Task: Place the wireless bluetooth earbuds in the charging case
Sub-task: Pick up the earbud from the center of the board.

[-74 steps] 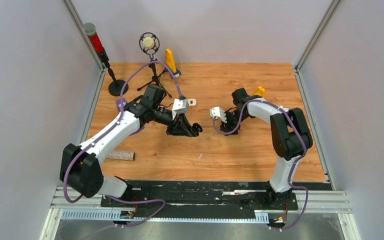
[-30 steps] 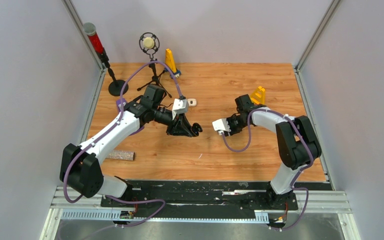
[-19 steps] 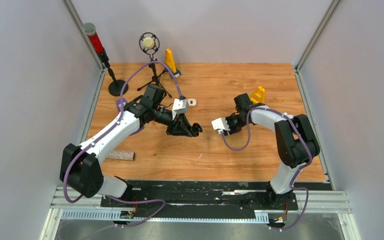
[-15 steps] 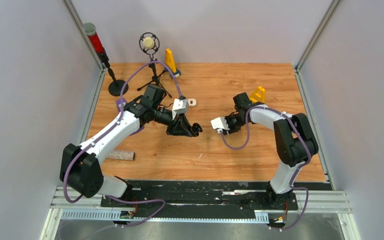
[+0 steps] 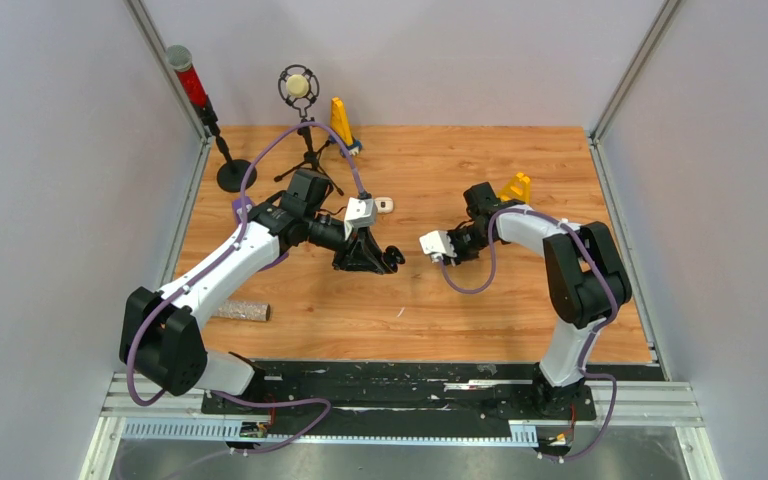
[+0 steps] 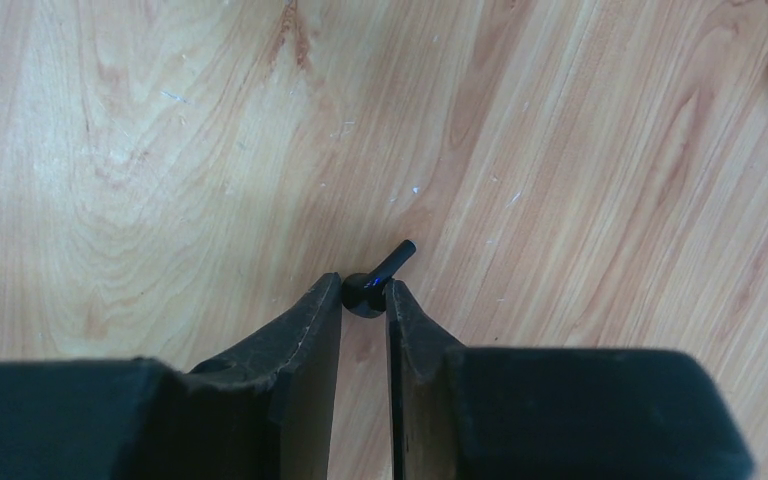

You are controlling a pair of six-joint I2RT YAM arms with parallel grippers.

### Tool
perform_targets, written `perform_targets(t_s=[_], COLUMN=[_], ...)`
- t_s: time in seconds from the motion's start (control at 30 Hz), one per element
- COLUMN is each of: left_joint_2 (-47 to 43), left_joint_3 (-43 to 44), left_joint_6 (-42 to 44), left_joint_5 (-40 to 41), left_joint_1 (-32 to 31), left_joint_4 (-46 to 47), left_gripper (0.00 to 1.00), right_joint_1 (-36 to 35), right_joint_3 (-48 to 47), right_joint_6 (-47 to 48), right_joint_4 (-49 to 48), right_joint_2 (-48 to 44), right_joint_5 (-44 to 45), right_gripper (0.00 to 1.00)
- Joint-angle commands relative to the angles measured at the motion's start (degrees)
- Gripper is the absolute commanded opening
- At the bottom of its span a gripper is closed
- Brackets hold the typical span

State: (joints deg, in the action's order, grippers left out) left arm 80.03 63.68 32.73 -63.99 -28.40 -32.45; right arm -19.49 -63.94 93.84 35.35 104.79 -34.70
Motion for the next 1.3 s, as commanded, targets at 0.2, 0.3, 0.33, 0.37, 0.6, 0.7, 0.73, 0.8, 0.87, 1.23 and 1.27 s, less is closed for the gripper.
perform_targets(t_s=[0.2,0.3,0.33,0.37,0.6,0.7,0.73,0.8,0.87,1.23,1.27], left_joint_2=[-1.51,-1.82,-1.81,-1.81,-1.50,-1.19,-1.04,-0.77,-0.42,2.07,2.24], left_joint_3=[2.57,2.55,2.58,2.63,2.28,1.46,1.23,0.88,0.57,-0.64,-0.56], left_joint_6=[9.04,10.50,10.72,11.42,9.29,4.55,3.84,2.26,0.25,-5.48,-5.59], left_joint_5=[-2.52,-2.49,-2.51,-2.53,-1.03,2.93,3.88,6.16,8.43,17.89,17.85], left_joint_1=[0.01,0.01,0.01,0.01,0.01,-0.25,-0.54,-0.90,-1.35,-3.10,-3.21], left_joint_4=[-5.62,-6.15,-6.49,-6.71,-4.90,-1.36,0.13,1.92,3.71,10.82,10.78], left_gripper=[0.00,0.00,0.00,0.00,0.00,0.00,0.00,0.00,0.00,0.00,0.00], right_joint_1=[-0.34,0.14,0.41,0.65,4.00,5.16,5.24,5.32,5.33,5.26,5.25], right_joint_3=[-1.97,-2.50,-2.77,-3.07,-7.45,-9.84,-10.74,-13.16,-15.95,-23.77,-24.11], right_joint_6=[-16.16,-20.31,-21.48,-22.64,-27.24,-28.45,-29.28,-31.05,-33.34,-51.41,-52.33], right_joint_4=[5.08,6.82,7.61,8.57,17.61,22.01,23.29,26.58,29.83,33.40,33.37], right_joint_2=[-4.35,-7.09,-7.89,-8.80,-15.00,-17.37,-18.04,-18.28,-17.94,-17.98,-17.96], right_joint_5=[-6.91,-9.55,-10.39,-11.28,-19.46,-23.26,-24.17,-26.11,-28.72,-43.42,-44.45], right_gripper=[0.13,0.13,0.13,0.13,0.13,0.14,0.14,0.14,0.14,0.12,0.12])
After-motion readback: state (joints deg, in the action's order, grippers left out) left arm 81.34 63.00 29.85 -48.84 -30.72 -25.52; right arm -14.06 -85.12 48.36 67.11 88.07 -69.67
